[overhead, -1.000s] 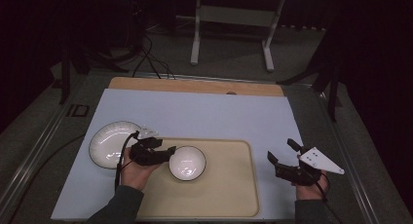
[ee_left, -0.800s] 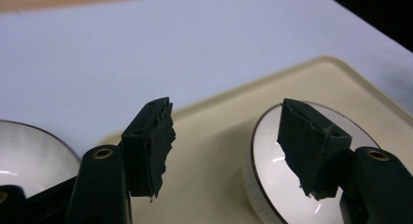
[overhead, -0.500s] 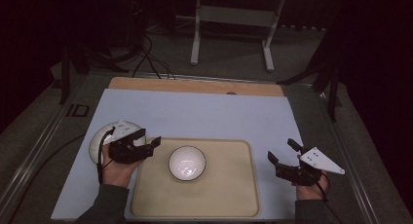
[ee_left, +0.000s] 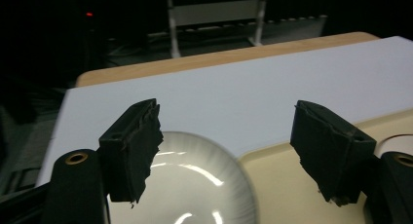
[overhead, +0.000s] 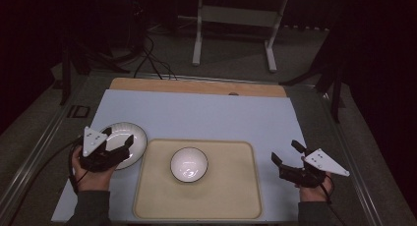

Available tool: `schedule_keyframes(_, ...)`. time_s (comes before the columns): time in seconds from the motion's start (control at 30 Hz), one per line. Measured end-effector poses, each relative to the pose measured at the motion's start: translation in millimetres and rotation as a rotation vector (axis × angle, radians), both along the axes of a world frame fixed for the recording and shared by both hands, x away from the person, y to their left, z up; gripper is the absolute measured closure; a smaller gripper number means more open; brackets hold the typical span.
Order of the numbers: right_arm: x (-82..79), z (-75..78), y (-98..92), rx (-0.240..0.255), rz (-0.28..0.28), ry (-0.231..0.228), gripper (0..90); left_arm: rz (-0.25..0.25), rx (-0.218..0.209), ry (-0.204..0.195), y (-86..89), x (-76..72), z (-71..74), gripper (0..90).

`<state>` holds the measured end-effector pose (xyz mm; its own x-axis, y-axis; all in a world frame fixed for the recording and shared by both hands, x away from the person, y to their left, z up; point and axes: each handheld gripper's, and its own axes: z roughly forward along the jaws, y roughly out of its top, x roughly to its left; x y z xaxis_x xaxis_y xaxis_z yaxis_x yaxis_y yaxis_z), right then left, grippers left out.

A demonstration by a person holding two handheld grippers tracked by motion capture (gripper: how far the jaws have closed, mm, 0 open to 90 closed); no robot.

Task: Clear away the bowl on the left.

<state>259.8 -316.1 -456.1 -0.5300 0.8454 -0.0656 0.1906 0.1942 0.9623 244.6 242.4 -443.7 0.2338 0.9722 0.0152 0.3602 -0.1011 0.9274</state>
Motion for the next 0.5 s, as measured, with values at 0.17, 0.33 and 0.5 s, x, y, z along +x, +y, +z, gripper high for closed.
schedule_keyframes(0.17,0.3,-0.3,-0.9,0.006,-0.001,0.002,15.1,0.064,-0.013,-0.006,20.4,-8.3,-9.1,26.3)
schedule_keyframes(0.33,0.4,-0.7,0.2,0.003,-0.001,0.005,15.1,0.115,-0.026,-0.001,35.0,-13.4,-15.6,26.4)
schedule_keyframes(0.5,1.3,-1.6,-1.1,0.005,-0.012,0.01,15.1,0.151,-0.039,-0.001,40.3,-14.1,-19.1,26.4)
